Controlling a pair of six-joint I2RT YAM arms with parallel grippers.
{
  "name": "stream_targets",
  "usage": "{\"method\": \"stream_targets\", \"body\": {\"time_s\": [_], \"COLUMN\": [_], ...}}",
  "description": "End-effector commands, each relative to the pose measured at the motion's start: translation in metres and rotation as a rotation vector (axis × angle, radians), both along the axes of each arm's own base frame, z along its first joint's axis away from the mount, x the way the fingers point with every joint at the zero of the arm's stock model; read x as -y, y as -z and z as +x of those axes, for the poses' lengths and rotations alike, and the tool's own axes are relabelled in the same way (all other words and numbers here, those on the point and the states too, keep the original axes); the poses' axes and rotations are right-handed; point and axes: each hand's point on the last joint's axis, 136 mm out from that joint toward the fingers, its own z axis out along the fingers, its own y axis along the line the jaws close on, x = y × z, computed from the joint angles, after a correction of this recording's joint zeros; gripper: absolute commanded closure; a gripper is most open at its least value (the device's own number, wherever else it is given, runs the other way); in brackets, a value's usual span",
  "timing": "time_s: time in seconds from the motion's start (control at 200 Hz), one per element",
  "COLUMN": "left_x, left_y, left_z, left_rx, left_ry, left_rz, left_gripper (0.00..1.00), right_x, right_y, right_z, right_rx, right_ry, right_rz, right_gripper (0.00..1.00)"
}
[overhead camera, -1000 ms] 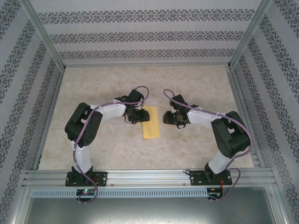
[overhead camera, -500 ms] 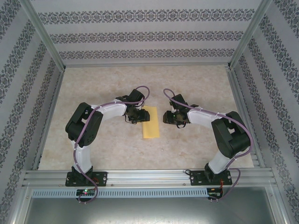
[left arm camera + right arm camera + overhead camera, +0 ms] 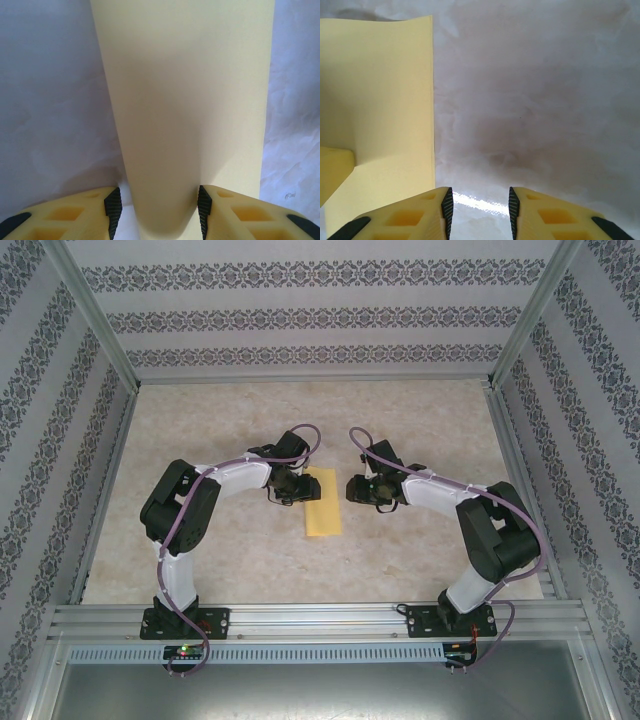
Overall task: Fold a paper plane with a square sheet of paper (fold left side to right side)
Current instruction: First fold in half a square sheet of paper at the center of the table.
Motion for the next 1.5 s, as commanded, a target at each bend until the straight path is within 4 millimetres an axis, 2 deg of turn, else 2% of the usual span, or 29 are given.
{"method": "stream_targets", "body": {"time_s": [0.0, 1.494], "left_x": [0.0287, 0.0307], "left_y": [0.0337, 0.0404], "left_z": [-0.0162, -0.0164], "left_rx": [-0.023, -0.050], "left_ry": [0.085, 0.057], "left_rz": [-0.015, -0.019], "left_gripper": [0.50, 0.51], "right_x": [-0.0057, -0.0098], "right_y": [-0.0121, -0.0174], "right_z": [0.0017, 0.0010], "right_rx": [0.033, 0.046], "right_ry": [-0.011, -0.022], "right_rz": [0.020, 0.026], "right_gripper": [0.64, 0.64]}}
